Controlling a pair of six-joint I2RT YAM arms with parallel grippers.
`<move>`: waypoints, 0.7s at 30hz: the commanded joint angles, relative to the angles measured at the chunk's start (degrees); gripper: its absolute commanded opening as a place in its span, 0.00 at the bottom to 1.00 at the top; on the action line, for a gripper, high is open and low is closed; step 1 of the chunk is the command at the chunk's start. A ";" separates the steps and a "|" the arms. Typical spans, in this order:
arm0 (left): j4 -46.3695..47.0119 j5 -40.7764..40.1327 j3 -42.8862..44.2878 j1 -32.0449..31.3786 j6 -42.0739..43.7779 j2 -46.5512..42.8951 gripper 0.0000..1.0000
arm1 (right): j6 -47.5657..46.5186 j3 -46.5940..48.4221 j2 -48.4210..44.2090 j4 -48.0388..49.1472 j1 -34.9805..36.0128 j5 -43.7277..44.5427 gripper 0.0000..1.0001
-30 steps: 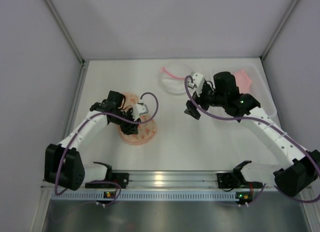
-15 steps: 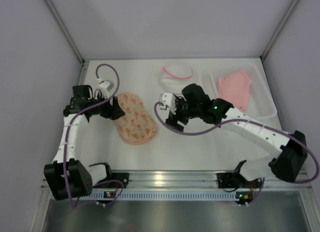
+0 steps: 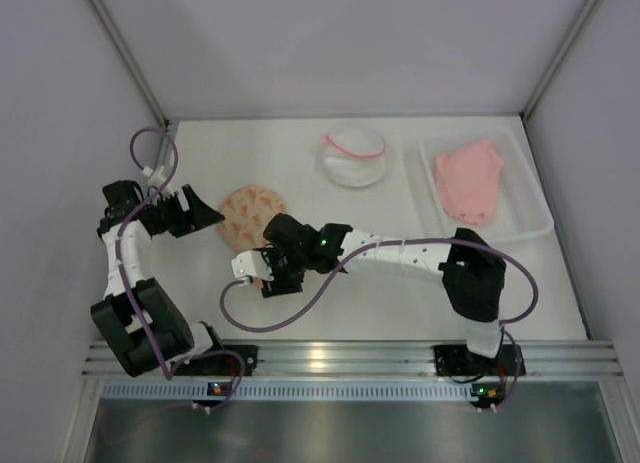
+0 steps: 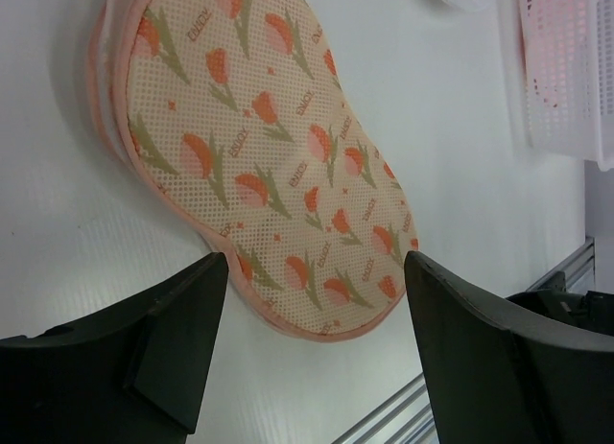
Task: Place the bra in the laundry bag and zip it closed
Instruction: Open the laundry bag at the center of the board.
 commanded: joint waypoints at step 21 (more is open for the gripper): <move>-0.17 4.44 -2.12 0.40 4.76 -0.80 0.81 | -5.05 4.88 10.60 6.60 -0.75 2.67 0.15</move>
